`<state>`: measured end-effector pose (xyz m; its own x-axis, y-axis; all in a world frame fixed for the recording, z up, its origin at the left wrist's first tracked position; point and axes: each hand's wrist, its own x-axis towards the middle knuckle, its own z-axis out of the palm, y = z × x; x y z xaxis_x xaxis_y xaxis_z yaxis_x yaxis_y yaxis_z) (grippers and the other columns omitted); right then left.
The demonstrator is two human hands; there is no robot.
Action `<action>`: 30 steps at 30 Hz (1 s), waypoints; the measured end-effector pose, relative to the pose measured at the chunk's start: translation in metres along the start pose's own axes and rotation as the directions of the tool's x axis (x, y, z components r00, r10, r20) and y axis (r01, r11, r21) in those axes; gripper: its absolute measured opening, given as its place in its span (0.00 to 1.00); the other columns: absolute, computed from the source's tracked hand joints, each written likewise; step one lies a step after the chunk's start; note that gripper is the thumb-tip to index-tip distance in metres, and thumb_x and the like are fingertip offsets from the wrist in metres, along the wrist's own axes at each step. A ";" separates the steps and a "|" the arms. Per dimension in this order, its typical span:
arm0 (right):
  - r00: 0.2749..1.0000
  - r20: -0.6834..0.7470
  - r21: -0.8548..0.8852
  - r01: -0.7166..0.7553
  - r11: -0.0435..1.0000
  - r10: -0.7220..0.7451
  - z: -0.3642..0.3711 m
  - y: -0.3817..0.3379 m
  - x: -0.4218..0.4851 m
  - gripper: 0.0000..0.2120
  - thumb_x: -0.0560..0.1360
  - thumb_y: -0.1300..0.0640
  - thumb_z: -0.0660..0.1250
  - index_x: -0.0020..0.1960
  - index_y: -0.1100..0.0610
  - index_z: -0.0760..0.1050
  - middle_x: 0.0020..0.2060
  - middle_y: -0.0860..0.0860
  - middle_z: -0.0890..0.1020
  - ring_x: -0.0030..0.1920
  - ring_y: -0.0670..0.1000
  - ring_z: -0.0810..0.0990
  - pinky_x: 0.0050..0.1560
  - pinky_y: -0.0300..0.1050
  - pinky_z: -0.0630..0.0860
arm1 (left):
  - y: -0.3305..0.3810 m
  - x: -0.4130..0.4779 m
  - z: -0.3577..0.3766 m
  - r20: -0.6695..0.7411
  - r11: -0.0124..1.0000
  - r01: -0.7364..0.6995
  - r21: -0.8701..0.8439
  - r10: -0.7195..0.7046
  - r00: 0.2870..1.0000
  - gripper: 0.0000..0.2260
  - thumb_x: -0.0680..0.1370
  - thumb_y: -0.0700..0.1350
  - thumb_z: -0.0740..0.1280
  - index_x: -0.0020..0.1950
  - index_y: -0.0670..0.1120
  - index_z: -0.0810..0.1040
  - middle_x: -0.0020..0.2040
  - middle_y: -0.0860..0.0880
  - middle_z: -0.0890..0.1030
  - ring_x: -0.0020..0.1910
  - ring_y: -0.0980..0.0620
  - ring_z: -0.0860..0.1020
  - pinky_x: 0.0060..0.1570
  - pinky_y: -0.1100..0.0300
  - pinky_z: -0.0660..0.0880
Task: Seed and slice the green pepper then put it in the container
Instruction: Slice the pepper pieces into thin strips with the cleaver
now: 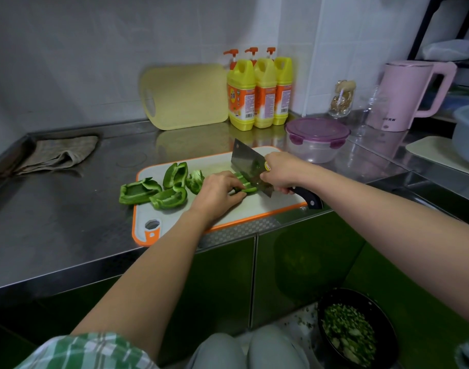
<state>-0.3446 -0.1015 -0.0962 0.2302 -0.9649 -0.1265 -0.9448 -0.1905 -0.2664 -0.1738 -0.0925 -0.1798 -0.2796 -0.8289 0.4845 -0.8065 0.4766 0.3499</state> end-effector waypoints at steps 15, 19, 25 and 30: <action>1.000 -0.016 -0.207 -0.019 0.978 0.016 0.014 -0.018 0.004 0.03 0.71 0.69 0.67 0.44 0.64 0.77 0.26 0.57 0.75 0.27 0.53 0.74 0.28 0.42 0.72 | 0.004 0.000 0.000 -0.006 1.000 0.027 0.011 -0.027 1.000 0.06 0.72 0.45 0.74 0.47 0.45 0.86 0.48 0.47 0.82 0.43 0.49 0.78 0.43 0.60 0.71; 0.998 -0.063 -0.160 -0.038 0.986 0.028 0.025 -0.023 0.010 0.09 0.67 0.72 0.68 0.38 0.61 0.71 0.28 0.57 0.74 0.29 0.55 0.75 0.31 0.44 0.73 | 0.005 0.000 0.000 -0.014 0.999 0.049 0.014 -0.049 0.999 0.06 0.71 0.44 0.75 0.46 0.44 0.86 0.45 0.46 0.81 0.42 0.48 0.78 0.42 0.61 0.69; 0.993 -0.112 -0.032 -0.044 0.998 0.041 0.026 -0.015 0.030 0.02 0.73 0.66 0.64 0.42 0.62 0.74 0.25 0.55 0.76 0.27 0.54 0.76 0.28 0.43 0.74 | 0.004 0.000 -0.003 -0.013 1.000 0.025 0.010 -0.025 1.000 0.05 0.70 0.42 0.75 0.44 0.43 0.86 0.43 0.46 0.82 0.40 0.47 0.79 0.42 0.58 0.73; 0.992 -0.124 -0.034 -0.027 0.999 0.022 0.026 -0.016 0.046 0.06 0.74 0.66 0.63 0.38 0.61 0.73 0.25 0.55 0.76 0.26 0.54 0.75 0.29 0.43 0.73 | 0.001 0.009 -0.005 0.035 0.996 -0.028 0.090 0.025 0.999 0.06 0.68 0.43 0.73 0.43 0.43 0.85 0.42 0.46 0.81 0.40 0.45 0.79 0.40 0.58 0.73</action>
<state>-0.3129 -0.1379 -0.1227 0.1787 -0.9838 -0.0133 -0.9580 -0.1708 -0.2305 -0.1749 -0.0978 -0.1713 -0.3174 -0.8267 0.4647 -0.8422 0.4709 0.2625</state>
